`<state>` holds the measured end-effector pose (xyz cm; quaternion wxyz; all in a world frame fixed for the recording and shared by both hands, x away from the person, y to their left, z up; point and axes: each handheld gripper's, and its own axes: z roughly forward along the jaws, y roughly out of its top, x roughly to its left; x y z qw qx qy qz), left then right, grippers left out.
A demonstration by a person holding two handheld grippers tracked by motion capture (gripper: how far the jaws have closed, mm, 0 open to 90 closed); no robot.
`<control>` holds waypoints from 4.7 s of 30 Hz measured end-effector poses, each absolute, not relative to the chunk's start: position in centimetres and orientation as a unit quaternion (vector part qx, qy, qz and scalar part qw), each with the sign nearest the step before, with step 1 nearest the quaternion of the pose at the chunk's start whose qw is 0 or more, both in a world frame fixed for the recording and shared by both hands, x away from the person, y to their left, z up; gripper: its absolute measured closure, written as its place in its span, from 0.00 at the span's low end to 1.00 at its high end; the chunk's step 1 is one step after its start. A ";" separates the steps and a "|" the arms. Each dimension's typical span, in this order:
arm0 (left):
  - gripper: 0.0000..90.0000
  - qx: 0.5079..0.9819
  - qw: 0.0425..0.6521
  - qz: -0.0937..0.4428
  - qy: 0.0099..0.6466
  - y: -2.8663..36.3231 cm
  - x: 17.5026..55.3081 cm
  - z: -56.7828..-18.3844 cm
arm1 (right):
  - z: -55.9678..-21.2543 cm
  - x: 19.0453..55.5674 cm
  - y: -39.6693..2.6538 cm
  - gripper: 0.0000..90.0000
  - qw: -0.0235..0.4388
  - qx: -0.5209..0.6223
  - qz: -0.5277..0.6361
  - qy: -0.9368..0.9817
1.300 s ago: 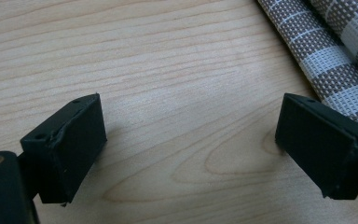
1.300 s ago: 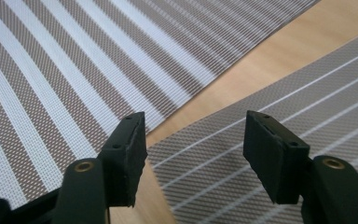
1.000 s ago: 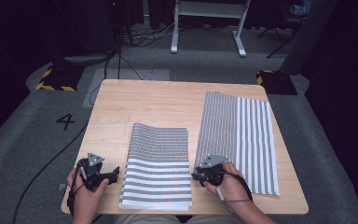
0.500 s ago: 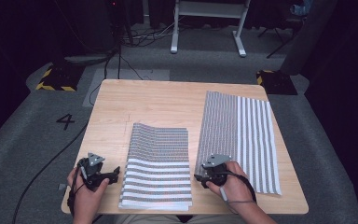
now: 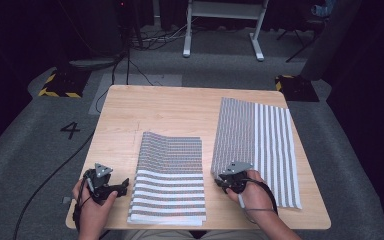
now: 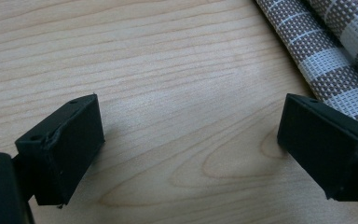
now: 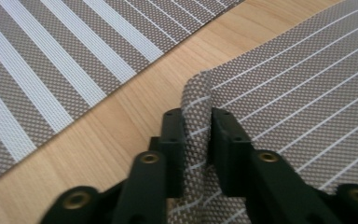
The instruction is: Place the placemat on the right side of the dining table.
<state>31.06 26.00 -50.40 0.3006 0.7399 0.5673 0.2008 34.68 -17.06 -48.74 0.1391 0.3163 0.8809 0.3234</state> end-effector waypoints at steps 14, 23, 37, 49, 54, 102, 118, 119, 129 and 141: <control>0.08 0.739 0.299 0.203 0.569 25.9 31.1 -50.4 | -44.9 33.2 -19.3 0.97 0.150 0.270 0.296 0.904; 0.07 0.740 0.300 0.200 0.568 25.9 31.2 -50.4 | -45.5 32.1 -21.4 0.97 0.142 0.279 0.255 0.915; 0.08 0.739 0.299 0.202 0.569 25.8 31.2 -50.4 | -47.2 32.5 -20.9 0.96 0.151 0.294 0.252 0.909; 0.08 0.739 0.299 0.202 0.569 25.8 31.2 -50.4 | -47.3 33.6 -21.5 0.95 0.175 0.296 0.237 0.908; 0.08 0.739 0.299 0.202 0.569 25.8 31.2 -50.4 | -47.3 33.2 -21.6 0.95 0.175 0.302 0.234 0.907; 0.09 0.746 0.305 0.198 0.558 26.0 30.5 -50.4 | -40.8 32.5 -19.4 0.52 0.134 0.315 0.433 0.834; 0.09 0.748 0.304 0.198 0.555 26.0 30.5 -50.4 | -39.7 31.8 -12.5 0.31 0.116 0.297 0.468 0.824; 0.08 0.751 0.304 0.196 0.552 26.0 30.6 -50.4 | -39.8 31.8 -12.1 0.29 0.119 0.294 0.469 0.824; 0.00 0.759 0.300 0.189 0.546 25.8 30.9 -50.5 | -42.6 32.2 -8.1 0.27 0.123 0.279 0.427 0.851; 0.00 0.762 0.297 0.187 0.544 25.8 31.0 -50.4 | -47.4 33.7 -5.3 0.26 0.106 0.288 0.388 0.869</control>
